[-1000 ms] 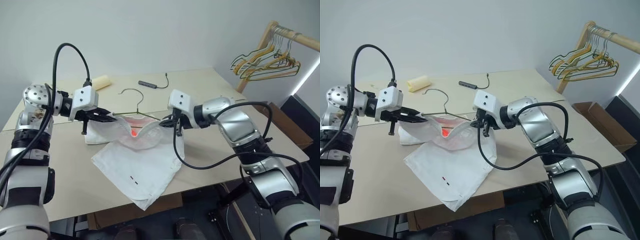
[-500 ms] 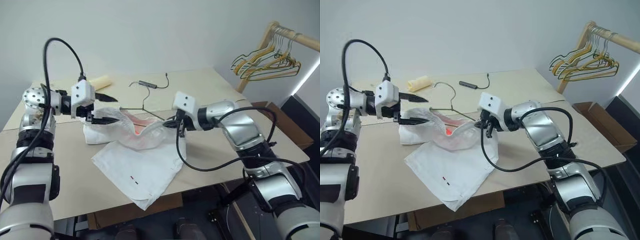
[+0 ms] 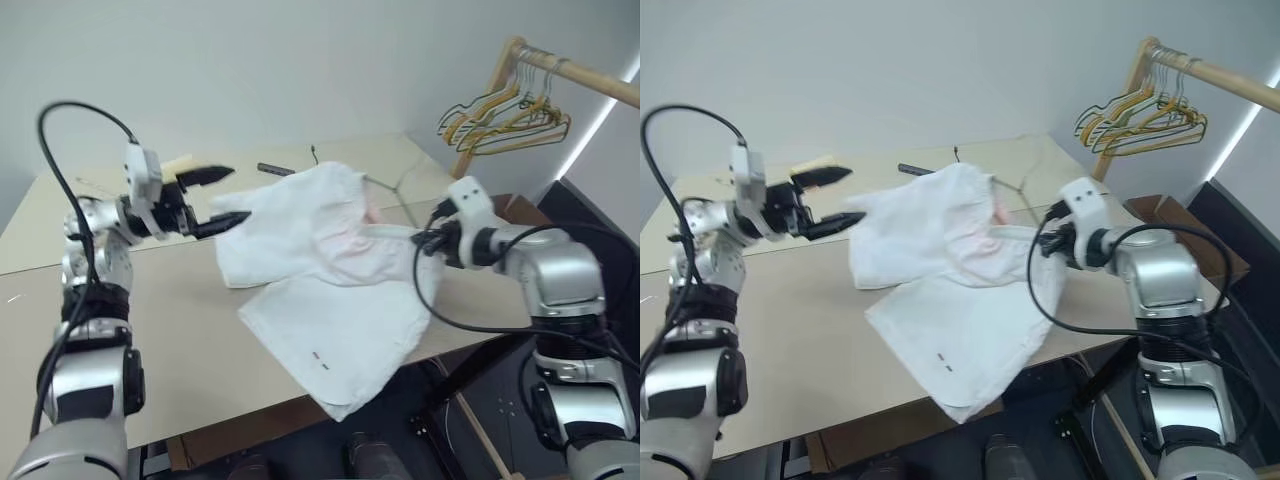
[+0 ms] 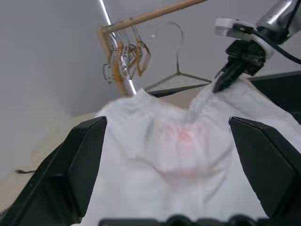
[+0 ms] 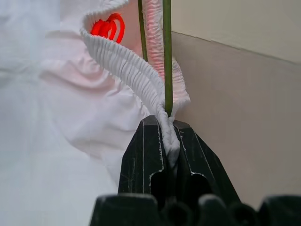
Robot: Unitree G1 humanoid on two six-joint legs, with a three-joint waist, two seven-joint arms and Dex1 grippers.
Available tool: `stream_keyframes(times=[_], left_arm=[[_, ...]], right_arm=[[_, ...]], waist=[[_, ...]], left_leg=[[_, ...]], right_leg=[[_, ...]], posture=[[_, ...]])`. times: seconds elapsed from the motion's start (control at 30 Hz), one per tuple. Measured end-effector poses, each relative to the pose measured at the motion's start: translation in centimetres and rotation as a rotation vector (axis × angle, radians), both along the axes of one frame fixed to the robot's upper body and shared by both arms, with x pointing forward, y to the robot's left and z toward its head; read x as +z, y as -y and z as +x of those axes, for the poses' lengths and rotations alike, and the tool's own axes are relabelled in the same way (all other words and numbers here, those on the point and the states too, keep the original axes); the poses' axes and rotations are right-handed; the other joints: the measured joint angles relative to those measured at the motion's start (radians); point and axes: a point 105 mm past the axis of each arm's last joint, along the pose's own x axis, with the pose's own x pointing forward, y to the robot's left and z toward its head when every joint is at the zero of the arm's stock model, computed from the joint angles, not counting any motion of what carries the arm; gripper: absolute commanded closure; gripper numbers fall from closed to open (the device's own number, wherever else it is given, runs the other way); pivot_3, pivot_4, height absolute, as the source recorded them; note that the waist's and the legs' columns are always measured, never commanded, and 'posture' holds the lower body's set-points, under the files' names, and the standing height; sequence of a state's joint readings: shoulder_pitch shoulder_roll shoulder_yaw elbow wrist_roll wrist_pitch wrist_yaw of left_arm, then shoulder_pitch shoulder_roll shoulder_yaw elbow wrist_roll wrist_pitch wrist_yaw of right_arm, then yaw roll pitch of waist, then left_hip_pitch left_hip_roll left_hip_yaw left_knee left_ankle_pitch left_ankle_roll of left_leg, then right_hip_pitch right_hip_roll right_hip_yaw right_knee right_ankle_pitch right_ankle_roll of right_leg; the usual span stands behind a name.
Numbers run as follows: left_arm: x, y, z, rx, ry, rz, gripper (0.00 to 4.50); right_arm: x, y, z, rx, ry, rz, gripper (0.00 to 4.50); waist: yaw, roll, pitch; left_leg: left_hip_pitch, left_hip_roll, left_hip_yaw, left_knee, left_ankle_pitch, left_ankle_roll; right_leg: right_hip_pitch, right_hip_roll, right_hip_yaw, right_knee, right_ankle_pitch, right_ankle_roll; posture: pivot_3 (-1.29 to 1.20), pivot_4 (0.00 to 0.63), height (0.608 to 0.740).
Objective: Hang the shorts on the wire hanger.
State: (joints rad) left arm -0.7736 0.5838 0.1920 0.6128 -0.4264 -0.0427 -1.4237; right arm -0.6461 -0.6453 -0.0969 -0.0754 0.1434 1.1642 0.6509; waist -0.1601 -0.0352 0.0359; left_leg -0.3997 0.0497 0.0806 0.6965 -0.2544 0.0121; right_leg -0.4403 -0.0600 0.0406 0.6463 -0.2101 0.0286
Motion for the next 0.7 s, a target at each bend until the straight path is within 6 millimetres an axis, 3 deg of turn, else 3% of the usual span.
stream_keyframes(times=[0.17, 0.37, 0.57, 0.7], left_arm=[[1.1, 1.7, -0.8, -0.062, 0.021, -0.057, 0.0], [1.2, 2.7, -1.2, -0.092, 0.011, -0.114, 0.0], [1.1, 3.2, -1.5, -0.084, 0.022, -0.132, 0.0], [0.4, 3.3, -1.6, -0.078, -0.005, -0.158, 0.0]], right_arm=[[-0.1, 6.3, -1.4, -0.324, -0.061, 0.031, 4.49], [0.7, 11.1, -2.7, -0.589, -0.083, -0.022, 4.49], [3.1, 14.3, -2.5, -0.833, 0.004, -0.032, 4.49], [4.8, 14.4, -1.3, -0.894, 0.079, 0.008, 4.49]], waist=[[-0.044, 0.0, 0.0], [-0.106, 0.001, 0.0], [-0.158, 0.002, 0.001], [-0.183, 0.002, 0.001]], left_leg=[[0.002, 0.0, -0.001, 0.0, 0.0, 0.0], [0.012, -0.001, -0.005, -0.002, 0.0, 0.0], [0.016, -0.001, -0.009, -0.003, 0.0, 0.0], [0.016, -0.002, -0.009, -0.003, 0.0, 0.0]], right_leg=[[0.002, 0.0, 0.002, 0.0, 0.0, 0.001], [0.01, 0.0, 0.006, -0.001, -0.004, 0.009], [0.018, 0.0, 0.006, -0.003, -0.004, 0.011], [0.019, 0.001, 0.008, -0.003, -0.003, 0.011]], posture=[[-0.27, 0.0, 0.74], [-0.29, 0.0, 0.74], [-0.28, 0.0, 0.74], [-0.26, 0.0, 0.74]])
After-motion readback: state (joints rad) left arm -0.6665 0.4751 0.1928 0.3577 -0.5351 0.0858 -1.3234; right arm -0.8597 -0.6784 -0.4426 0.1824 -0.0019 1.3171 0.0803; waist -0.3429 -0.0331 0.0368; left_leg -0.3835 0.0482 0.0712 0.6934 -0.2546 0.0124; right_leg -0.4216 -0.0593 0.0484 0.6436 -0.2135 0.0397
